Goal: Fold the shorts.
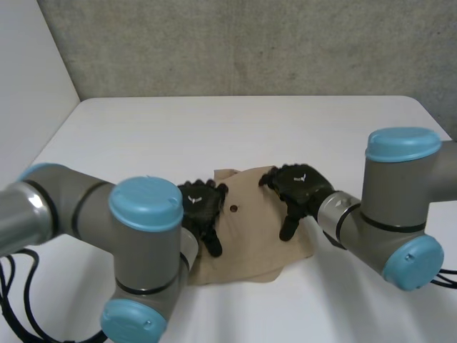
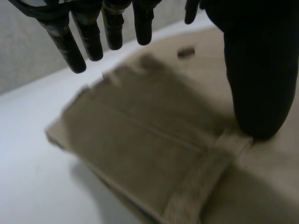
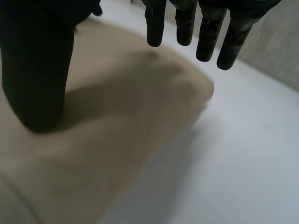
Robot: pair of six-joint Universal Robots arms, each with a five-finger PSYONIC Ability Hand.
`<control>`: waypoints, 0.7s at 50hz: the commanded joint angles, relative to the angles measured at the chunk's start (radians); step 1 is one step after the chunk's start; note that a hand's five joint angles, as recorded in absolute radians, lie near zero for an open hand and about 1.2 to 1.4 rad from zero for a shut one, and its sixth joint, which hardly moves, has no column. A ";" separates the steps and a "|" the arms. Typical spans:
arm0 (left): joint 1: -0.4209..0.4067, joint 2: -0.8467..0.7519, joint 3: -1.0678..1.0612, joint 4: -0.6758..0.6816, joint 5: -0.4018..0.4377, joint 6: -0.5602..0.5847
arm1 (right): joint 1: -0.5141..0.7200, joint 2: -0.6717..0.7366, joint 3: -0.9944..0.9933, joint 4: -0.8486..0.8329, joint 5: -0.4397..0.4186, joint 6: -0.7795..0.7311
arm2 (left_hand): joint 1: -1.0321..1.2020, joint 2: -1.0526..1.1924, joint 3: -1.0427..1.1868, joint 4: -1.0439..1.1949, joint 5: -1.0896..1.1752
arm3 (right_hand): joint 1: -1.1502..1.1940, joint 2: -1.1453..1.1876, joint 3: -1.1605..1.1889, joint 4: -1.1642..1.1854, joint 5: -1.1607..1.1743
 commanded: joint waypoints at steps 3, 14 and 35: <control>0.002 -0.048 0.029 -0.014 -0.018 0.014 | -0.002 0.061 -0.018 0.047 0.075 -0.108 | 0.028 0.019 0.007 0.015 -0.006 | -0.025 -0.045 -0.040 -0.056 -0.068; 0.017 0.050 0.061 -0.046 -0.001 0.014 | -0.001 -0.050 -0.014 0.021 0.078 -0.093 | 0.014 0.004 -0.007 0.001 -0.020 | -0.025 -0.045 -0.040 -0.056 -0.068; 0.312 0.464 0.239 -0.373 0.068 0.000 | -0.111 -0.445 -0.064 -0.001 0.359 0.081 | 0.002 -0.008 -0.019 -0.011 -0.032 | -0.025 -0.045 -0.040 -0.056 -0.068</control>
